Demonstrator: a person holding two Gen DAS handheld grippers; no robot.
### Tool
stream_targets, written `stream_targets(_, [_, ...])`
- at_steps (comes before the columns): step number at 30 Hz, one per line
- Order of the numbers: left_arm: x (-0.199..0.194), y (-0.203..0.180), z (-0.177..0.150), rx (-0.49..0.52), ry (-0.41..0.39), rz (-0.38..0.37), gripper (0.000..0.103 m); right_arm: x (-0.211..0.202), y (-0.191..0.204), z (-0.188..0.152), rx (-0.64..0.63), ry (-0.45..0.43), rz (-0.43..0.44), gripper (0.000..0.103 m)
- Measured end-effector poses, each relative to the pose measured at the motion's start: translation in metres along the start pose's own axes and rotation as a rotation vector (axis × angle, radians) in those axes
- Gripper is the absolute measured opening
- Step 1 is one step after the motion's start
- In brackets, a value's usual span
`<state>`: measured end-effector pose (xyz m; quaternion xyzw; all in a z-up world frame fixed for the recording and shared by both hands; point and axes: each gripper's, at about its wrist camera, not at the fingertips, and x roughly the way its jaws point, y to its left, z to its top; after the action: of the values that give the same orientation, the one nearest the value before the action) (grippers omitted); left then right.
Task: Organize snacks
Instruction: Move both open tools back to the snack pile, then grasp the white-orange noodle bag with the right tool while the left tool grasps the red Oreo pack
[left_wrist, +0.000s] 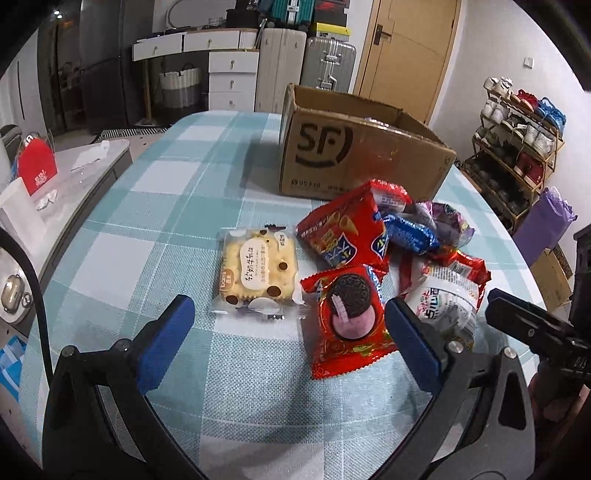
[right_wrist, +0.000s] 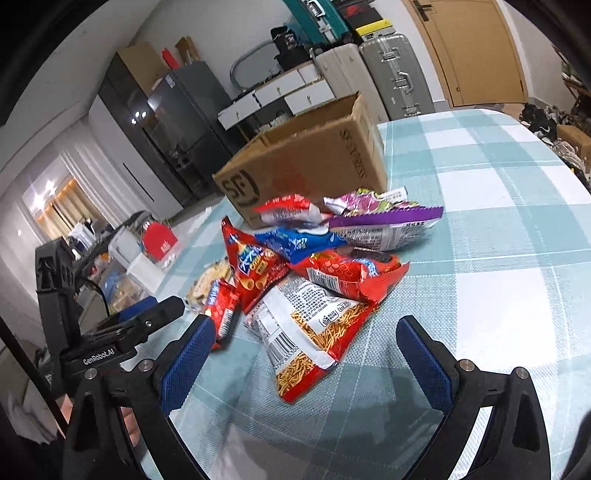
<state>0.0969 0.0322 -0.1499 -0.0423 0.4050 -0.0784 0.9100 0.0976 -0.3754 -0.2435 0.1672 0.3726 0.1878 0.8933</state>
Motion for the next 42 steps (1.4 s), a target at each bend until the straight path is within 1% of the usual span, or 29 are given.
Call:
stream_targets(5, [0.006, 0.000, 0.000, 0.005, 0.010, 0.006, 0.102, 0.018, 0.004, 0.004, -0.037, 0.044, -0.008, 0.100])
stream_targets(7, [0.008, 0.000, 0.000, 0.010, 0.014, 0.006, 0.102, 0.026, 0.004, 0.005, -0.041, 0.077, -0.015, 0.100])
stream_targets(10, [0.009, 0.000, -0.001, 0.016, 0.019, 0.007, 0.102, 0.034, 0.006, 0.007, -0.045, 0.097, -0.011, 0.100])
stream_targets(15, [0.012, 0.002, -0.003, 0.010, 0.029, 0.002, 0.102, 0.043, 0.013, 0.006, -0.077, 0.105, -0.053, 0.100])
stream_targets(18, [0.012, 0.006, -0.004, 0.002, 0.034, 0.005, 0.102, 0.049, 0.023, 0.003, -0.135, 0.112, -0.108, 0.099])
stream_targets(19, [0.011, 0.007, -0.006, 0.000, 0.035, 0.005, 0.102, 0.051, 0.025, 0.003, -0.147, 0.115, -0.124, 0.098])
stream_targets(20, [0.011, 0.009, -0.007, -0.004, 0.037, 0.007, 0.102, 0.052, 0.027, 0.002, -0.160, 0.117, -0.148, 0.090])
stream_targets(21, [0.011, 0.011, -0.008, -0.010, 0.040, 0.009, 0.102, 0.052, 0.029, 0.002, -0.173, 0.118, -0.166, 0.085])
stream_targets(23, [0.010, 0.015, -0.010, -0.020, 0.046, 0.012, 0.102, 0.052, 0.029, 0.001, -0.178, 0.120, -0.168, 0.083])
stream_targets(25, [0.010, 0.018, -0.012, -0.029, 0.051, 0.013, 0.102, 0.051, 0.028, 0.000, -0.188, 0.119, -0.187, 0.075])
stream_targets(29, [0.007, 0.024, -0.016, -0.043, 0.061, 0.019, 0.102, 0.048, 0.029, -0.003, -0.194, 0.118, -0.173, 0.068])
stream_targets(33, [0.004, 0.027, -0.020, -0.045, 0.072, 0.024, 0.102, 0.042, 0.027, -0.006, -0.169, 0.110, -0.138, 0.065])
stream_targets(38, [0.002, 0.026, -0.020, -0.052, 0.087, 0.000, 0.102, 0.029, 0.027, -0.013, -0.156, 0.082, -0.091, 0.062])
stream_targets(42, [0.004, 0.021, -0.016, -0.070, 0.110, -0.048, 0.102, 0.018, 0.024, -0.015, -0.145, 0.057, -0.057, 0.061])
